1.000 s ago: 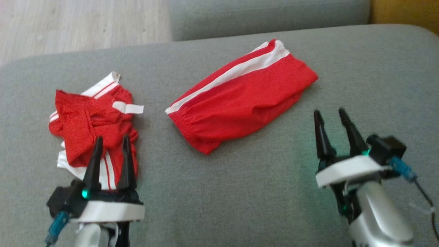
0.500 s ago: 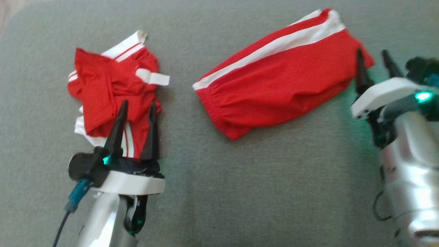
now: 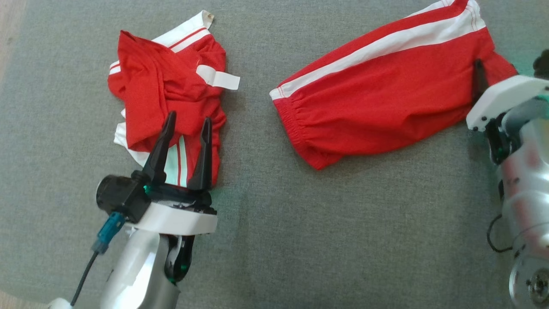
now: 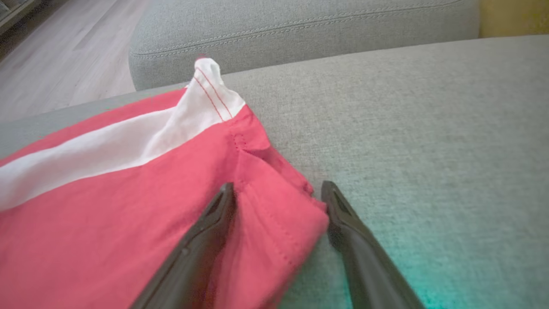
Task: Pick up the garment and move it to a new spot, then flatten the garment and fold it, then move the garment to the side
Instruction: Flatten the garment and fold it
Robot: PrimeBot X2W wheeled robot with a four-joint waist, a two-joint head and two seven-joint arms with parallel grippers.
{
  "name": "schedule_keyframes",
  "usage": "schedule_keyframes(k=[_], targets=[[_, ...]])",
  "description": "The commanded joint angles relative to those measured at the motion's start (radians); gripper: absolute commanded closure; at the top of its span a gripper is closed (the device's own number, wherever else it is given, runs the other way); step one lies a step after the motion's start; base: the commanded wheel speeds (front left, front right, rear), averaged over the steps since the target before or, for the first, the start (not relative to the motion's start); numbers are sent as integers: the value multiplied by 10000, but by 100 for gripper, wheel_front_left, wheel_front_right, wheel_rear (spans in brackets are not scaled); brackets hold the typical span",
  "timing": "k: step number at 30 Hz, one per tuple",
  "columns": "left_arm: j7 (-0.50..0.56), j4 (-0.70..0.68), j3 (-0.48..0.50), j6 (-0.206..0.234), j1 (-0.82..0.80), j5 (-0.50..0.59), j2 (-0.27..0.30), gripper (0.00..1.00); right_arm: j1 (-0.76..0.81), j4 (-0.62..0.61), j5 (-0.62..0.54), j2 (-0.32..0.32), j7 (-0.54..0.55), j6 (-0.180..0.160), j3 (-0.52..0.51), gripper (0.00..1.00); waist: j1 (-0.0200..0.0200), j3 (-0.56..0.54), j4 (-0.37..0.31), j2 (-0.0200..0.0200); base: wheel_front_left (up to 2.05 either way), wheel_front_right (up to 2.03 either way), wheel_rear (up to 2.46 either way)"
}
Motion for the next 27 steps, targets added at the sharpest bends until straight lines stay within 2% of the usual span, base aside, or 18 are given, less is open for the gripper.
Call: schedule_keyframes(k=[1, 2, 3, 4, 12, 18, 23, 27], targets=[[-51, -266, 301, 16, -299, -60, 112, 0, -214, 99, -156, 59, 124, -9, 159, 0, 0, 21, 7, 0, 0, 0, 0], [-51, -253, 313, 16, -310, -62, 113, 0, -275, 215, -214, 71, 119, -9, 176, 0, 0, 23, 5, 0, 0, 0, 0], [-51, -241, 324, 16, -323, -62, 112, 0, -331, 322, -242, 87, 101, -9, 184, 28, 0, 19, -3, 0, 0, 0, 0], [-51, -229, 337, 16, -334, -61, 112, 0, -384, 406, -266, 124, 43, -9, 223, 100, 0, 8, -19, 0, 0, 0, 0], [-51, -193, 489, 16, -221, -41, 119, 0, -457, 648, -275, 350, -1065, -9, 1017, 100, 0, -418, -441, 0, 0, 0, 0], [-51, -281, 593, 16, 36, -32, 176, 0, 16, 619, 416, 184, -1871, -9, 1455, 100, 0, -898, -977, 0, 0, 0, 0], [-51, -354, 553, 16, 239, -15, 193, 0, 726, 448, 938, -487, -2230, -9, 1184, 100, 0, -1229, -1274, 0, 0, 0, 0], [-51, -367, 593, 16, 430, -6, 234, 0, 1282, 421, 1243, -898, -2376, -9, 382, 100, 0, -1468, -1415, 0, 0, 0, 0]])
